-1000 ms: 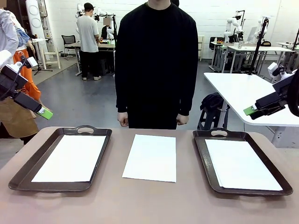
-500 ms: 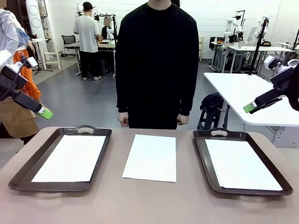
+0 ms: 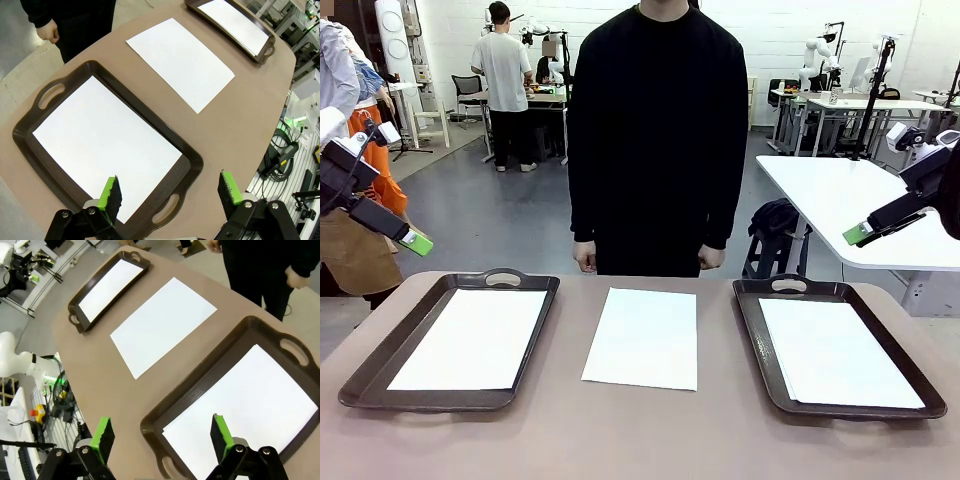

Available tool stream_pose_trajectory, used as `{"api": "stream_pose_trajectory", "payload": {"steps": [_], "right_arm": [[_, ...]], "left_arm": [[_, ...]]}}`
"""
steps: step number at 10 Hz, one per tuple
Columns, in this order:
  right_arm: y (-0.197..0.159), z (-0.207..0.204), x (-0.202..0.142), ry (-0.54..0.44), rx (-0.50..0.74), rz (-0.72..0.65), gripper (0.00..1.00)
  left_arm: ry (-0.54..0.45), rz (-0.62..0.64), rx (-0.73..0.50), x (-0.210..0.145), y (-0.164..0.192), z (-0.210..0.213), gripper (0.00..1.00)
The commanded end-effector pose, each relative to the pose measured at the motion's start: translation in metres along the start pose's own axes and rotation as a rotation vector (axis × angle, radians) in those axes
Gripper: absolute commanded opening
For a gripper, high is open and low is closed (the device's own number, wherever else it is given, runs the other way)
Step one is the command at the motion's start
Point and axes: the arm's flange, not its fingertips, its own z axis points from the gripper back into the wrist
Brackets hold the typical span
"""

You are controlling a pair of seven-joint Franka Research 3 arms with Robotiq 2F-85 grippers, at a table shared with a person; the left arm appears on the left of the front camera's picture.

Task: Sort the A4 documents.
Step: Receive the A4 Paper.

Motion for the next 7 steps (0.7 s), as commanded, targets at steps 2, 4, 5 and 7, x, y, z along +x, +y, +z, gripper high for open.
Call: {"api": "stream_pose_trajectory", "payload": {"steps": [2, 4, 5, 7], "right_arm": [[0.0017, -0.002, 0.0022, 0.002, -0.002, 0.006, 1.0], [0.0017, -0.002, 0.0022, 0.002, -0.002, 0.006, 1.0], [0.0017, -0.002, 0.0022, 0.002, -0.002, 0.006, 1.0], [0.0017, -0.002, 0.0022, 0.002, -0.002, 0.006, 1.0]], "left_arm": [[-0.003, -0.007, -0.005, -0.0008, 0.0005, 0.0005, 1.0], [-0.003, -0.007, -0.005, -0.0008, 0.0005, 0.0005, 1.0], [-0.003, -0.007, -0.005, -0.0008, 0.0005, 0.0005, 1.0], [-0.003, -0.007, -0.005, -0.0008, 0.0005, 0.0005, 1.0]]}}
